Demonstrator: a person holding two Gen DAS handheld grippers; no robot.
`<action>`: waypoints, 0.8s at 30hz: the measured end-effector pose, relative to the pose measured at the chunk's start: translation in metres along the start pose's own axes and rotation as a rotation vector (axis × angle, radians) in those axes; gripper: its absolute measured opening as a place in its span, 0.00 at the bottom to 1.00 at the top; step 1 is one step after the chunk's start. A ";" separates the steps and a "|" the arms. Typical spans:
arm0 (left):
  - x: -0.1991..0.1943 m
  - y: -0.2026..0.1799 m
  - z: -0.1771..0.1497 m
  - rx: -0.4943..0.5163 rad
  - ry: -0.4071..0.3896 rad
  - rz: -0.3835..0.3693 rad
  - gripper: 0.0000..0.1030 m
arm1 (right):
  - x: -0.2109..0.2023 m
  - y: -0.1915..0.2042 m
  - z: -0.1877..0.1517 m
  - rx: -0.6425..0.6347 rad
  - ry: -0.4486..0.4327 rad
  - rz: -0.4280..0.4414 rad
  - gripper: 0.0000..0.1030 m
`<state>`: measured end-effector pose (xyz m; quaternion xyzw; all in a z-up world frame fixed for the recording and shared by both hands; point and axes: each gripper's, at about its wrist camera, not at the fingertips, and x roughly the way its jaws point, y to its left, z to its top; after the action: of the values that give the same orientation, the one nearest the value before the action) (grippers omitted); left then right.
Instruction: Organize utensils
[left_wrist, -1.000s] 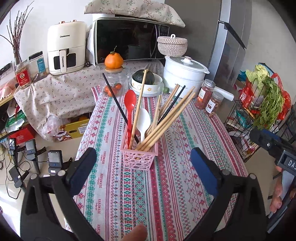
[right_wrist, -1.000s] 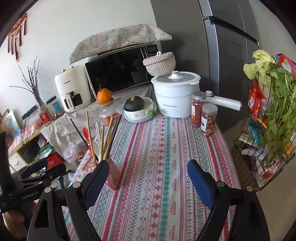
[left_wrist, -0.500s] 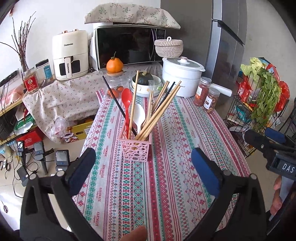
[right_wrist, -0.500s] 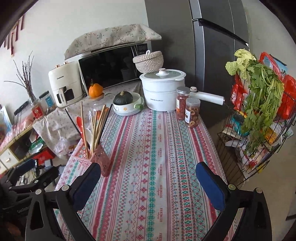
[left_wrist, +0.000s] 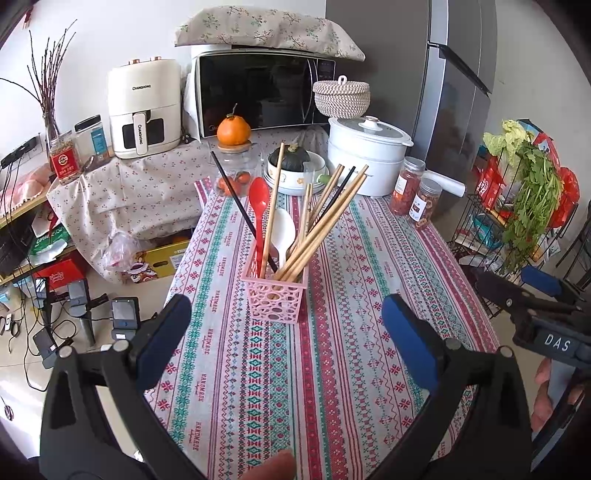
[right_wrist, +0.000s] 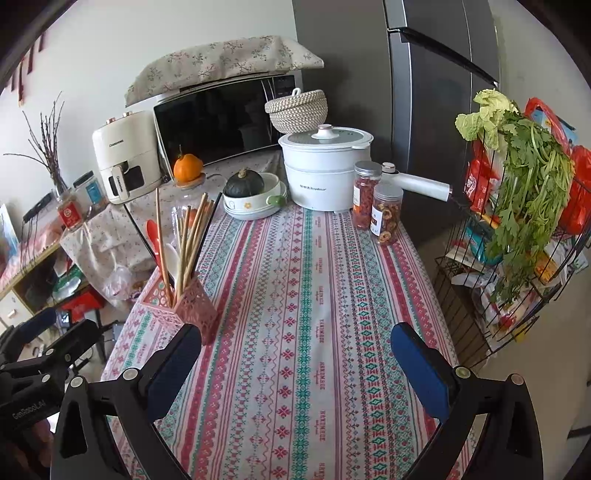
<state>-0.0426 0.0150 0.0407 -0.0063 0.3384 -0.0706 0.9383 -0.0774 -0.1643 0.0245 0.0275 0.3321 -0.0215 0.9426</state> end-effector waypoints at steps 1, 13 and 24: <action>0.000 0.000 0.000 0.000 0.000 0.000 0.99 | 0.000 0.000 0.000 0.001 0.001 -0.001 1.00; 0.000 0.001 0.000 -0.002 0.002 0.002 0.99 | 0.000 -0.001 0.000 0.008 0.003 -0.001 1.00; 0.000 0.001 0.001 -0.002 0.000 0.000 0.99 | 0.001 0.000 -0.002 0.013 0.005 -0.003 1.00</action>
<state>-0.0416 0.0161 0.0411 -0.0070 0.3384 -0.0703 0.9383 -0.0780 -0.1643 0.0228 0.0330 0.3346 -0.0247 0.9415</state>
